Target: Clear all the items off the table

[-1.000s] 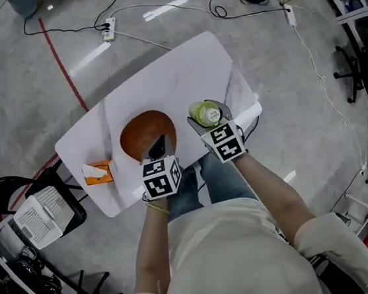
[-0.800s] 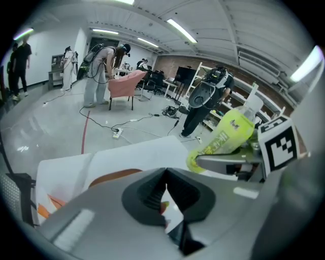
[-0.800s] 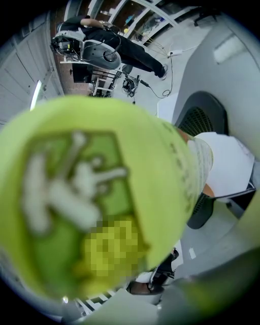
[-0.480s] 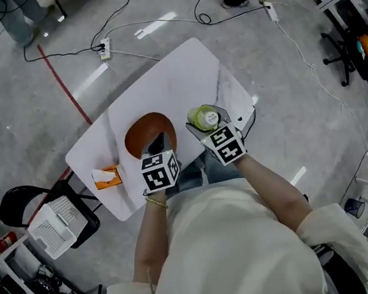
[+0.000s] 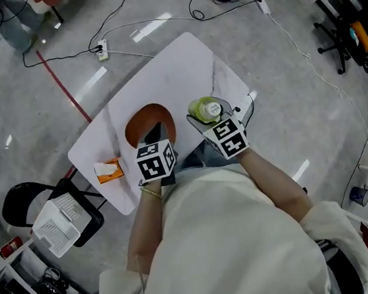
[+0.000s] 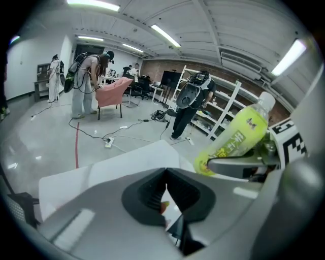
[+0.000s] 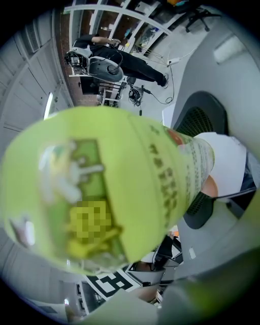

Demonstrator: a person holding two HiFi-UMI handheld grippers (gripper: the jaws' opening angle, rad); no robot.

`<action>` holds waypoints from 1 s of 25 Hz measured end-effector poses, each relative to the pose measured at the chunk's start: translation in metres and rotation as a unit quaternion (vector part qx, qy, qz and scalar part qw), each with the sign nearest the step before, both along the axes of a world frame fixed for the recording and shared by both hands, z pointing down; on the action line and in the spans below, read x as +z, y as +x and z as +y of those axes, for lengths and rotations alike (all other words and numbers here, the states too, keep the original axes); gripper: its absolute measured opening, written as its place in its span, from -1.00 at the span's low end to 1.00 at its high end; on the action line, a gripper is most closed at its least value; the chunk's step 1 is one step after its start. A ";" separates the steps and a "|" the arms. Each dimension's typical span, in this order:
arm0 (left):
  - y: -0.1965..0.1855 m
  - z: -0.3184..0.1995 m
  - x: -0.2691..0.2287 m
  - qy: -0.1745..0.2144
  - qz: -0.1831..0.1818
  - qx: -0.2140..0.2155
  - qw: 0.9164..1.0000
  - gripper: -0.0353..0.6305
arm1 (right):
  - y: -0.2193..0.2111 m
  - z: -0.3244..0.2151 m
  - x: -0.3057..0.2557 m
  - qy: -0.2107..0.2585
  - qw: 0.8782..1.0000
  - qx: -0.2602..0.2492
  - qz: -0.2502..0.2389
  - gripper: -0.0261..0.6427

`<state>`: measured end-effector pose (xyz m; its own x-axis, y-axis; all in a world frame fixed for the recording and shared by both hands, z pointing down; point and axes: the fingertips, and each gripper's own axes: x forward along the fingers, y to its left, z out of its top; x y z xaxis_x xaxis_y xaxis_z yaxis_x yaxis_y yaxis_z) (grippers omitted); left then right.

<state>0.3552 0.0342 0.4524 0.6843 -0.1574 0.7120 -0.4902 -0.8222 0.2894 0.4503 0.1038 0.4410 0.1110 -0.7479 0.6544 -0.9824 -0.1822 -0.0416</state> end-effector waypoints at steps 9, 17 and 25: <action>0.000 0.017 -0.017 0.009 0.007 -0.005 1.000 -0.87 | -0.019 0.021 -0.012 0.011 1.000 -0.021 -0.011 -0.01; -0.016 0.039 -0.024 0.022 0.007 -0.041 0.999 -0.87 | -0.034 0.038 -0.016 0.023 0.998 -0.057 -0.021 -0.01; -0.039 0.067 -0.034 0.030 0.007 -0.107 0.994 -0.87 | -0.044 0.063 -0.022 0.023 0.993 -0.112 -0.022 -0.01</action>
<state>0.3158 0.1010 0.4180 0.6409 -0.3413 0.6876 -0.6514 -0.7157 0.2519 0.4058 0.1671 0.4188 -0.0901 -0.7795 0.6199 -0.9951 0.0445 -0.0886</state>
